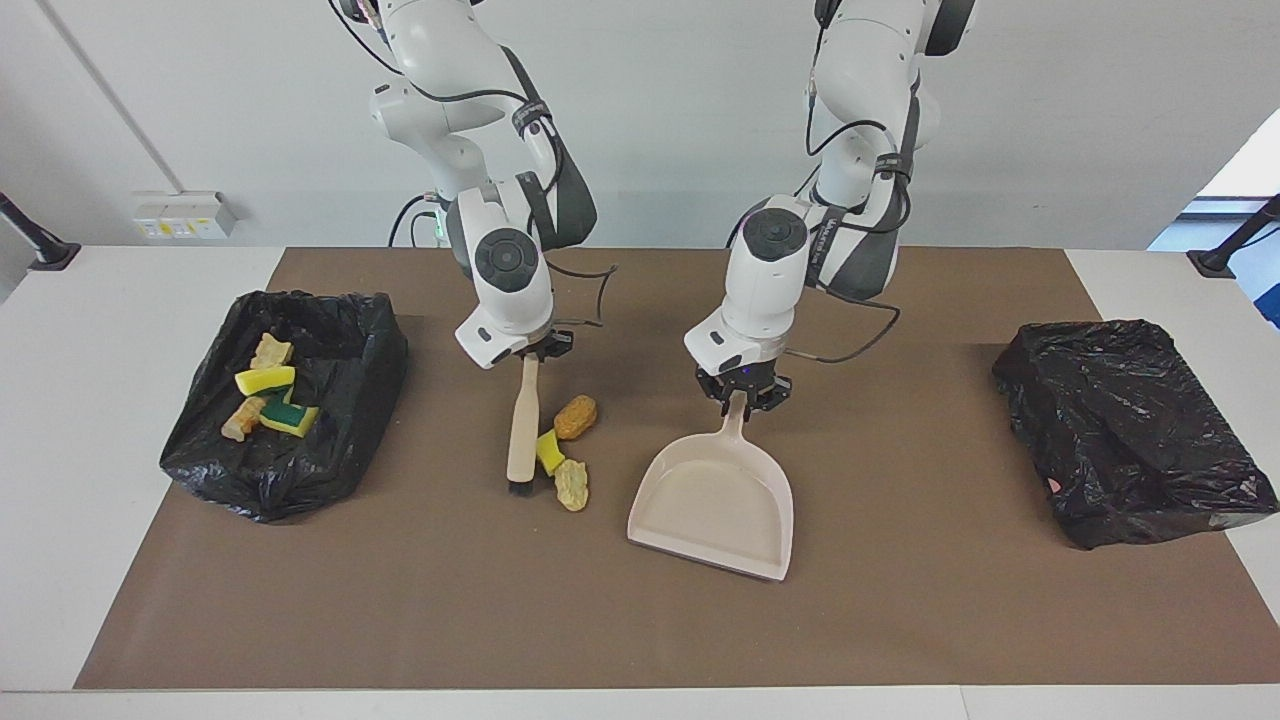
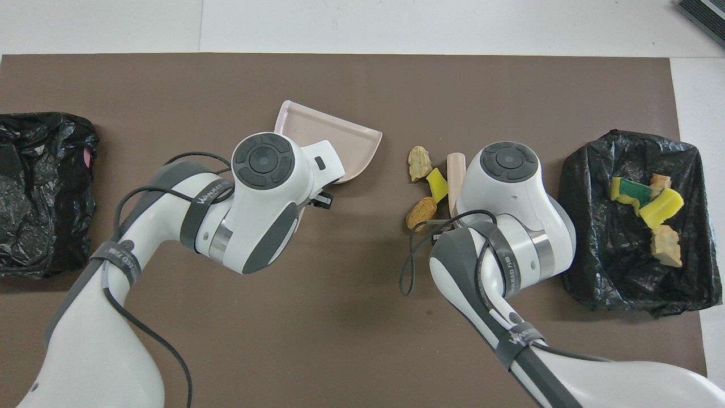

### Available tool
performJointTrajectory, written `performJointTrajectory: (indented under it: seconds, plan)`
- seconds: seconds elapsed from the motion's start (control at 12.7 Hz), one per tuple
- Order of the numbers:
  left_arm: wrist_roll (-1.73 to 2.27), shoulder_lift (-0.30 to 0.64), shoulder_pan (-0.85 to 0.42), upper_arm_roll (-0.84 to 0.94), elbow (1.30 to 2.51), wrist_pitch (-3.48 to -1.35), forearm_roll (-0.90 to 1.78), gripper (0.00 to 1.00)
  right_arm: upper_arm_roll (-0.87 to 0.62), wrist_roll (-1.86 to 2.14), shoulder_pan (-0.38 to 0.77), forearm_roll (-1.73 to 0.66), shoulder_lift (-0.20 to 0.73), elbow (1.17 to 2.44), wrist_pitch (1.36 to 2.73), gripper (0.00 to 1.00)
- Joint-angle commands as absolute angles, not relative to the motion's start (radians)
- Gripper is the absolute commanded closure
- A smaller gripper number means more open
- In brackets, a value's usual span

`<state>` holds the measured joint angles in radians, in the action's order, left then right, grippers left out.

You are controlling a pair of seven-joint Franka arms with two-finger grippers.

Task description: Sweep and dump trash in bin

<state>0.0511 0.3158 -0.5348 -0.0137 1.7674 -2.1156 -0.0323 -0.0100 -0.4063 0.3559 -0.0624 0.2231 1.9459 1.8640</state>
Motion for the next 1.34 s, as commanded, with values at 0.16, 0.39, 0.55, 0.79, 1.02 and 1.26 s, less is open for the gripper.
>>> performJointTrajectory:
  seconds: [0.16,0.39,0.55,0.79,1.02,1.26]
  plan:
    - [-0.407,0.229,-0.463,-0.011,1.770,-1.927,-0.081,1.00,-0.012,-0.439,0.387,-0.109,0.218,1.908,1.858,1.00]
    - [-0.578,0.222,-0.451,-0.011,1.776,-1.899,-0.103,1.00,0.008,-0.451,0.351,-0.080,0.198,1.879,1.792,1.00]
    - [-0.690,0.219,-0.451,-0.011,1.784,-1.896,-0.104,1.00,0.002,-0.381,0.312,0.082,0.172,1.911,1.749,1.00]
    - [-0.821,0.219,-0.440,-0.009,1.789,-1.930,-0.104,1.00,-0.002,-0.250,0.316,0.092,0.155,1.965,1.746,1.00]
    - [-0.865,0.199,-0.469,-0.006,1.847,-2.000,-0.104,1.00,-0.006,-0.245,0.325,0.062,0.123,2.043,1.775,1.00]
    - [-0.856,0.201,-0.514,-0.008,1.891,-2.089,-0.104,1.00,-0.008,-0.244,0.394,-0.070,0.152,2.043,1.837,1.00]
